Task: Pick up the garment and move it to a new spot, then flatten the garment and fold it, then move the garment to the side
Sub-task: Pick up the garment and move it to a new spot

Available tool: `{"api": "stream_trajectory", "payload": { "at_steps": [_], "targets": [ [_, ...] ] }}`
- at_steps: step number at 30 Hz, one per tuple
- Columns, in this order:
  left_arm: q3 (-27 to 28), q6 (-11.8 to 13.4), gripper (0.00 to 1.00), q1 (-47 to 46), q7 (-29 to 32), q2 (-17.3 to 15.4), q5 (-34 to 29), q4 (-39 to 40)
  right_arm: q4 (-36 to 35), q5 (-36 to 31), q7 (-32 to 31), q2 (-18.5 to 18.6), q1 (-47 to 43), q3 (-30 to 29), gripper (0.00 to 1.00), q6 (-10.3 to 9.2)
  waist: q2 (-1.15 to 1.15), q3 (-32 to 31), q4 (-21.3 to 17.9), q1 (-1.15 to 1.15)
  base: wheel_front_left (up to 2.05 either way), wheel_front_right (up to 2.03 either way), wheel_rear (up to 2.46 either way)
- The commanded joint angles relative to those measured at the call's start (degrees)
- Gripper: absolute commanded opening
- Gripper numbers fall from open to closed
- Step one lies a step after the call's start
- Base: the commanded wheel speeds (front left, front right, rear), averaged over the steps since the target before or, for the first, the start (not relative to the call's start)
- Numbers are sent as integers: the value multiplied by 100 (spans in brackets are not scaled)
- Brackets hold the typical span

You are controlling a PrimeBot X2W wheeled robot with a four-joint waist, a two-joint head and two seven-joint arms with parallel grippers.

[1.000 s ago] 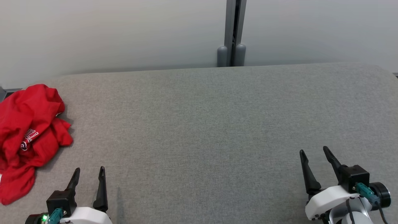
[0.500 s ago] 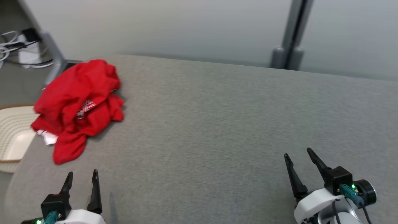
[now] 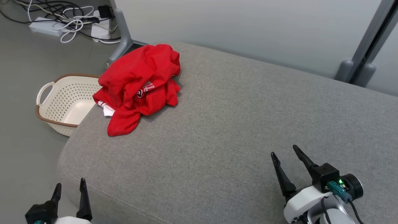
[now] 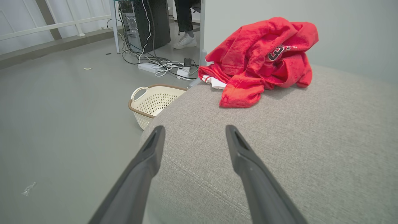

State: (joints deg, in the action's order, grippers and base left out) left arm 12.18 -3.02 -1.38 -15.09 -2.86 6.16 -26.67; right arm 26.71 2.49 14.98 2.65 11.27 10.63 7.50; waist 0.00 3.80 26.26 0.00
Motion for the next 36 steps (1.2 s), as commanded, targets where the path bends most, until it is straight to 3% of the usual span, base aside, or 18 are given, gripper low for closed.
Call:
{"api": "stream_trajectory", "payload": {
  "at_steps": [1, 16, 24, 36],
  "targets": [
    [43, -48, 100, 7, -11, -12, 134, -36, 3, -33, 31, 51, 46, 24, 100, -1, 0, 72, -2, 0, 0, 0, 0],
    [196, -411, 100, -1486, -12, -138, 498, -721, -156, -313, 30, 171, 531, 6, 100, -1, 0, 1038, -462, 0, 0, 0, 0],
    [-132, -444, 100, -2823, -11, -914, 857, -1338, -445, -361, 30, 280, 833, 129, 100, -1, 0, 1586, -861, 0, 0, 0, 0],
    [-1748, -446, 100, -4373, 334, -2096, 1874, -2373, -439, -377, 16, 342, 1056, 175, 100, -1, 0, 2210, -1442, 0, 0, 0, 0]
  ]
}}
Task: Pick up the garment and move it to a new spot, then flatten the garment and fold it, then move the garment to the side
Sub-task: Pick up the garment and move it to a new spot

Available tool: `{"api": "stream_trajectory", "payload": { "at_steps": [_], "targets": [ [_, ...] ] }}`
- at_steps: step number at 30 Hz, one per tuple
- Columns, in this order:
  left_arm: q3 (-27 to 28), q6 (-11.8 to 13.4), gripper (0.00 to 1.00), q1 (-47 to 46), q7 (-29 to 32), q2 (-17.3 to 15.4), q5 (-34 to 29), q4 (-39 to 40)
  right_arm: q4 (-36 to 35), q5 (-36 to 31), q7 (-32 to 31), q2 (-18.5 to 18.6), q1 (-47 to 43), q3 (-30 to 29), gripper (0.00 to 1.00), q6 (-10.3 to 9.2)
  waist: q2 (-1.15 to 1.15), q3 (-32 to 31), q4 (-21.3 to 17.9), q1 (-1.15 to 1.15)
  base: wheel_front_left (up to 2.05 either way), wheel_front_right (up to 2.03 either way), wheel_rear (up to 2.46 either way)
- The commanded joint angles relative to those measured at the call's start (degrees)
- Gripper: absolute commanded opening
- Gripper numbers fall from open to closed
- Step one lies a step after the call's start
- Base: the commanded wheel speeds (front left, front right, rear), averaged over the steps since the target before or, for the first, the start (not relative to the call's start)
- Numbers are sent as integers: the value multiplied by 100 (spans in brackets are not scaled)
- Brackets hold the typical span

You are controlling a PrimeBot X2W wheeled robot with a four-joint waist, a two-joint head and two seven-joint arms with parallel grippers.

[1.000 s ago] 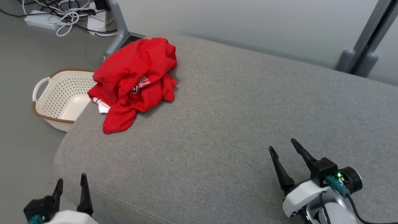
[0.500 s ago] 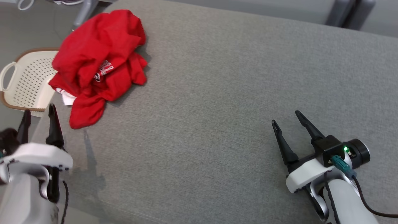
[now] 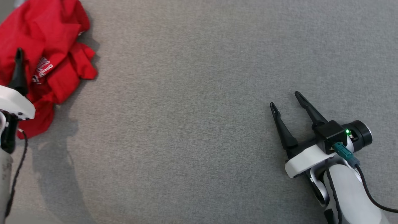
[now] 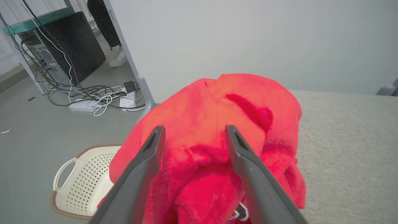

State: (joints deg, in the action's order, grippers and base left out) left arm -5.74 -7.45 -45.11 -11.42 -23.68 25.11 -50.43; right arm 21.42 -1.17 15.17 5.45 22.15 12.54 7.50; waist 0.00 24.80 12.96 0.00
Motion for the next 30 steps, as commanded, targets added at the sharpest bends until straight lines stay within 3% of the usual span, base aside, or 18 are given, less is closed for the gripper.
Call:
{"api": "stream_trajectory", "payload": {
  "at_steps": [1, 9, 10, 11, 19, 30],
  "targets": [
    [-75, -2, 100, -81, 55, -89, 55, -82, 102, -17, -3, 66, -13, -20, 100, -1, 0, 157, -155, 0, 0, 0, 0],
    [-489, -3, 100, -589, 509, -421, 371, -935, 165, 1, -17, 56, 74, -103, 100, -5, 0, 369, -445, 0, 0, 0, 0],
    [-524, -3, 85, -615, 521, -399, 395, -1010, 167, 18, -17, 43, 72, -119, 100, -7, 0, 366, -470, 0, 0, 0, 0],
    [-505, -3, 0, -642, 492, -387, 429, -1098, 166, 26, -19, 29, 56, -128, 100, -8, 0, 349, -491, 0, 0, 0, 0],
    [-772, -3, 0, -853, 223, -501, 388, -1342, 157, 136, -14, -135, -10, -174, 100, -2, 0, 15, -614, 0, 0, 0, 0],
    [-1345, -3, 0, -1096, -119, -386, 510, -827, 231, 375, -2, -233, -188, -130, 100, -2, 0, -615, -851, 0, 0, 0, 0]
  ]
}}
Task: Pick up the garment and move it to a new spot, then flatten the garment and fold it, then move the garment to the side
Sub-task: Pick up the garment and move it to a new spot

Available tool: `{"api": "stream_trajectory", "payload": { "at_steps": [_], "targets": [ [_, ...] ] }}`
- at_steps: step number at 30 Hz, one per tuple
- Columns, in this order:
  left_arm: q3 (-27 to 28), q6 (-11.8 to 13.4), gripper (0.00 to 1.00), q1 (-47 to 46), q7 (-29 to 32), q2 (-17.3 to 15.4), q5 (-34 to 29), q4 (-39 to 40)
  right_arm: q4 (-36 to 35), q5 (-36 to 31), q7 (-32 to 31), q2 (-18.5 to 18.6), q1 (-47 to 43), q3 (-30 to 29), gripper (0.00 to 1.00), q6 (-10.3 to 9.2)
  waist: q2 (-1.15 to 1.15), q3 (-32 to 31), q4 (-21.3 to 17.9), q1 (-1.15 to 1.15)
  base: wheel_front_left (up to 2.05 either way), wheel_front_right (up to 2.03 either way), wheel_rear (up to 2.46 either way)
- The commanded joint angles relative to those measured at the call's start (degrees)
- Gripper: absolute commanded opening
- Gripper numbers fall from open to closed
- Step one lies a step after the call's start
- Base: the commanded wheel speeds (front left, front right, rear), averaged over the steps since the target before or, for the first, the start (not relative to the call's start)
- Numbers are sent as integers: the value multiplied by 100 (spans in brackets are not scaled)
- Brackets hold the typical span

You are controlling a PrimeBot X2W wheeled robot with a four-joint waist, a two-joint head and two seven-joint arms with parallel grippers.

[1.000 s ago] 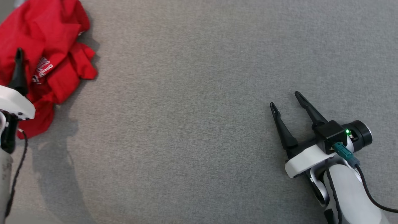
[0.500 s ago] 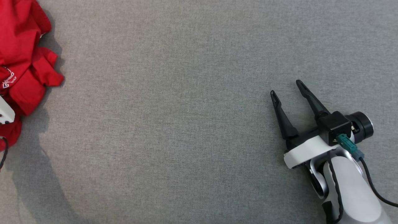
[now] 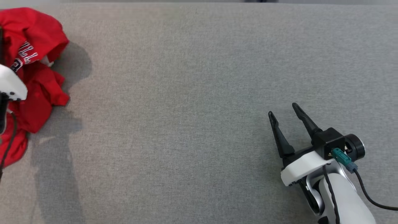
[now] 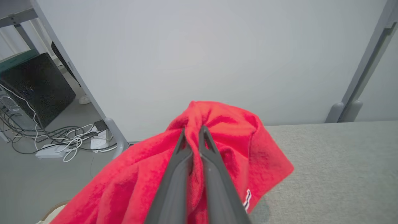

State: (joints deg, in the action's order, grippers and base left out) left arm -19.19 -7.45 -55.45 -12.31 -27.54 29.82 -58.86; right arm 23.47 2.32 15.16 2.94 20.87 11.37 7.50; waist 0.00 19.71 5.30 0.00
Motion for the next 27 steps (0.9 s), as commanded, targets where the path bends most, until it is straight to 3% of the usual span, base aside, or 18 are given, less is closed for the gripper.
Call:
{"api": "stream_trajectory", "payload": {
  "at_steps": [1, 9, 18, 22, 27],
  "targets": [
    [-86, -3, 0, -74, -59, 21, 57, 106, 30, 42, -1, 16, -72, -10, 100, -2, 0, -159, -120, 0, 0, 0, 0],
    [-1031, -3, 0, -71, -48, 518, 389, 838, 71, 399, -1, 13, -281, 83, 100, -2, 0, -573, -457, 0, 0, 0, 0],
    [-2095, -4, 0, 191, -156, 1556, 744, 1354, 87, 504, -1, 11, -500, 37, 100, -2, 0, -859, -812, 0, 0, 0, 0],
    [-2400, -4, 0, 359, -241, 2017, 892, 1625, 80, 527, -1, 11, -507, 21, 100, -2, 0, -898, -923, 0, 0, 0, 0],
    [-2586, -3, 0, 728, -285, 2276, 1061, 1916, 57, 556, -1, 10, -581, 31, 100, -2, 0, -928, -995, 0, 0, 0, 0]
  ]
}}
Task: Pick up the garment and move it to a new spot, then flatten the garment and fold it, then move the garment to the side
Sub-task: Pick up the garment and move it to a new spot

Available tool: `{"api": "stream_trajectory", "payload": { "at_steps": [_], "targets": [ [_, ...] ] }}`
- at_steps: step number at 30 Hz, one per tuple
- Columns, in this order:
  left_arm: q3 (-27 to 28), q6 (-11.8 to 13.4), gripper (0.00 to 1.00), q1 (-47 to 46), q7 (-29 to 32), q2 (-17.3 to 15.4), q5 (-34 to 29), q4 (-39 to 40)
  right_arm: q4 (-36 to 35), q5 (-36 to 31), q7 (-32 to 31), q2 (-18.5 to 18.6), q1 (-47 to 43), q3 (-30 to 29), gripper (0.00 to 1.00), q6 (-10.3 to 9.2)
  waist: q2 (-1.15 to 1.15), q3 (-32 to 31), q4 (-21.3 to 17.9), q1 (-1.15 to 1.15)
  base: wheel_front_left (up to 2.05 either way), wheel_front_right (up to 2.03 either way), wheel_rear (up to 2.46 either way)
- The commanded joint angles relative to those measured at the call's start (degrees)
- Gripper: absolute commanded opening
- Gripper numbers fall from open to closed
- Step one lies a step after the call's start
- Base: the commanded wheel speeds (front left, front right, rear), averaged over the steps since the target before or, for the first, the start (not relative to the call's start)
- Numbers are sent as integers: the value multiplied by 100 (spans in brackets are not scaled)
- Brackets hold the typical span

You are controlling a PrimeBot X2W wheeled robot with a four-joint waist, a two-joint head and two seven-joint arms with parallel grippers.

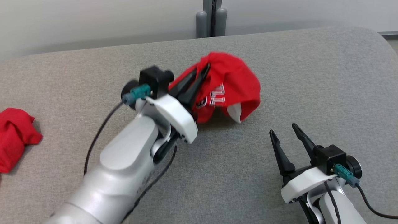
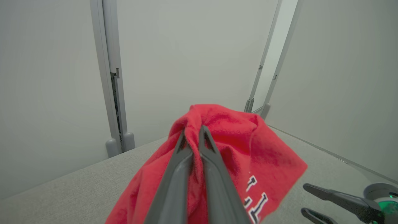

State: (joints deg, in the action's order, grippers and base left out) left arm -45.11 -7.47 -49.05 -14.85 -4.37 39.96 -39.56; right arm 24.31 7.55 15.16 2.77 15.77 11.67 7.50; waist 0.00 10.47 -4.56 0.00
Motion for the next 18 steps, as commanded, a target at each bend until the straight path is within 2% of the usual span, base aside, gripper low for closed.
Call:
{"api": "stream_trajectory", "payload": {
  "at_steps": [1, 3, 4, 5, 6, 11, 12, 18],
  "targets": [
    [1, -2, 0, 195, -34, -19, 56, -46, -25, 34, -1, 28, -84, 0, 100, -2, 0, -6, -19, 0, 0, 0, 0],
    [132, 120, 0, 500, -42, -66, -78, -210, -18, 41, -1, 27, -80, 2, 100, -2, 0, 2, -36, 0, 0, 0, 0],
    [248, 183, 34, 605, -43, -121, -120, -227, -22, 39, -1, 27, -77, 3, 100, -2, 0, 8, -42, 0, 0, 0, 0],
    [370, 259, 63, 741, -43, -196, -204, -246, -25, 37, -1, 27, -73, 8, 100, -2, 0, 5, -50, 0, 0, 0, 0],
    [473, 315, 100, 894, -40, -257, -279, -271, -26, 37, -1, 27, -66, 12, 100, -2, 0, 2, -54, 0, 0, 0, 0],
    [1243, 553, 100, 1730, -41, -603, -599, -255, 14, 51, -1, 27, -118, 16, 100, -2, 0, -138, -36, 0, 0, 0, 0],
    [1243, 553, 100, 1730, -41, -603, -599, -255, 14, 51, -1, 27, -118, 16, 100, -2, 0, -138, -36, 0, 0, 0, 0],
    [2363, 744, 100, 2756, -42, -737, -1013, 233, 63, 78, -1, 28, -265, -22, 100, -2, 0, -392, 62, 0, 0, 0, 0]
  ]
}}
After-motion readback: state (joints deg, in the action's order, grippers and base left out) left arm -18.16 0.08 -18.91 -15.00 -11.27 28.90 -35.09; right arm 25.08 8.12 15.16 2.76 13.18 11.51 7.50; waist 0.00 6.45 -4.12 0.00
